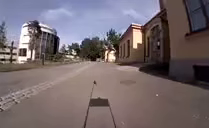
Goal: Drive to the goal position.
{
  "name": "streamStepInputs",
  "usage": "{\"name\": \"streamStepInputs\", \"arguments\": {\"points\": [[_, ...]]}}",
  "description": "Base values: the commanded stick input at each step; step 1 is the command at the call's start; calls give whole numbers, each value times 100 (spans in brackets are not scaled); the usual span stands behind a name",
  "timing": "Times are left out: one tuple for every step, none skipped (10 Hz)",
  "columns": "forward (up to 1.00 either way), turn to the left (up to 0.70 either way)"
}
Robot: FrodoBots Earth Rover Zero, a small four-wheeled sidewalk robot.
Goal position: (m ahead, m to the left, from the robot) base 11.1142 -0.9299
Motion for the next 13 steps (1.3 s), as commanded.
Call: {"name": "streamStepInputs", "arguments": {"points": [[45,0],[45,0],[45,0],[45,0],[45,0],[45,0],[45,0],[45,0],[45,0],[45,0],[45,0],[45,0],[45,0]]}}
